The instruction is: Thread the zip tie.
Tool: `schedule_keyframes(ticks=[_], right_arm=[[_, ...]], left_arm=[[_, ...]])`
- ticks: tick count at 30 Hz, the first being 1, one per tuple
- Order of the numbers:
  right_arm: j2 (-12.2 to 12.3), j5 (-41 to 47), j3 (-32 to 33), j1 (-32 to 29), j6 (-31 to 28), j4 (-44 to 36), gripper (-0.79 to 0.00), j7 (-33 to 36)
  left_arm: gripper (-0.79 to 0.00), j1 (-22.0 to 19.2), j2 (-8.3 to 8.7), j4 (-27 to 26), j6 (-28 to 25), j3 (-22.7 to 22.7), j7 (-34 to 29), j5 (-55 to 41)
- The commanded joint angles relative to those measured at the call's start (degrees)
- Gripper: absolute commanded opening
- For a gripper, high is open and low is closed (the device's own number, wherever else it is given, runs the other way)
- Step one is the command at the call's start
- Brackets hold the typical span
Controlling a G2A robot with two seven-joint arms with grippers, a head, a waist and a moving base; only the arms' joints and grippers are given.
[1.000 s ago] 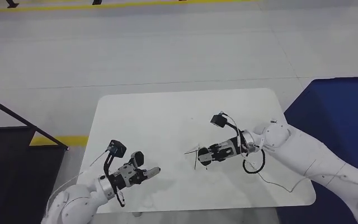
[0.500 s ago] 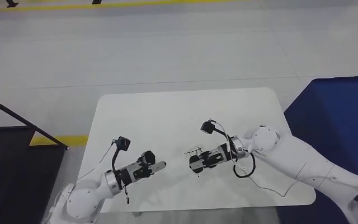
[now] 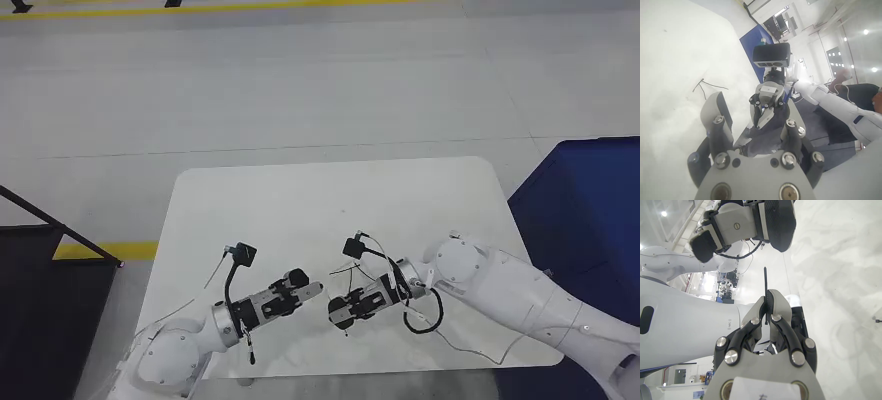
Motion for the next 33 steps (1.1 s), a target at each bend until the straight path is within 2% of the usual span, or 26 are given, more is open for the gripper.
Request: schedule_keyframes(ticks=[1, 5, 7, 11, 13, 19, 20, 23, 26, 33], right_arm=[[-0.3, -0.2, 0.4, -0.4, 0.2, 0.1, -0.785, 0.1], [-0.9, -0.7, 1.3, -1.0, 0.9, 0.2, -0.785, 0.6], [-1.2, -0.9, 1.7, -1.3, 1.3, 0.1, -0.785, 0.9], [-1.7, -1.6, 2.6, -1.8, 1.9, 0.1, -0.785, 1.4], [-2.0, -2.0, 3.1, -2.0, 2.1, 0.2, -0.785, 1.7], [-2.3, -2.5, 4.9, -2.7, 2.5, 0.3, -0.785, 2.4], [-2.4, -2.6, 5.2, -2.9, 2.6, 0.2, -0.785, 2.5], [-2.5, -3.1, 6.1, -3.5, 2.7, 0.1, -0.785, 2.8], [-2.6, -3.4, 6.8, -4.0, 3.0, -0.1, -0.785, 3.0], [-3.0, -4.1, 8.5, -5.2, 3.4, -0.1, -0.785, 3.6]], left_arm=[[-0.394, 0.0, -0.02, -0.3, -0.2, 0.9, 0.0, 0.2], [-0.413, 0.4, 0.07, -0.8, -0.3, 1.6, 0.3, 1.0], [-0.453, 0.4, 0.08, -0.7, -0.2, 2.0, 0.6, 1.3], [-0.48, 0.2, 0.13, -0.5, 0.0, 2.5, 1.3, 2.2], [-0.551, 0.1, 0.15, -0.5, 0.2, 2.8, 1.6, 2.4], [-0.643, 0.1, 0.28, -0.4, 0.3, 3.0, 2.1, 2.8], [-0.68, 0.1, 0.31, -0.4, 0.3, 3.0, 2.1, 2.9], [-0.696, 0.2, 0.4, -0.3, 0.3, 3.1, 2.2, 3.1], [-0.782, 0.2, 0.48, -0.3, 0.4, 3.2, 2.2, 3.1], [-0.785, 0.5, 0.71, -0.3, 0.1, 3.0, 2.2, 3.0]])
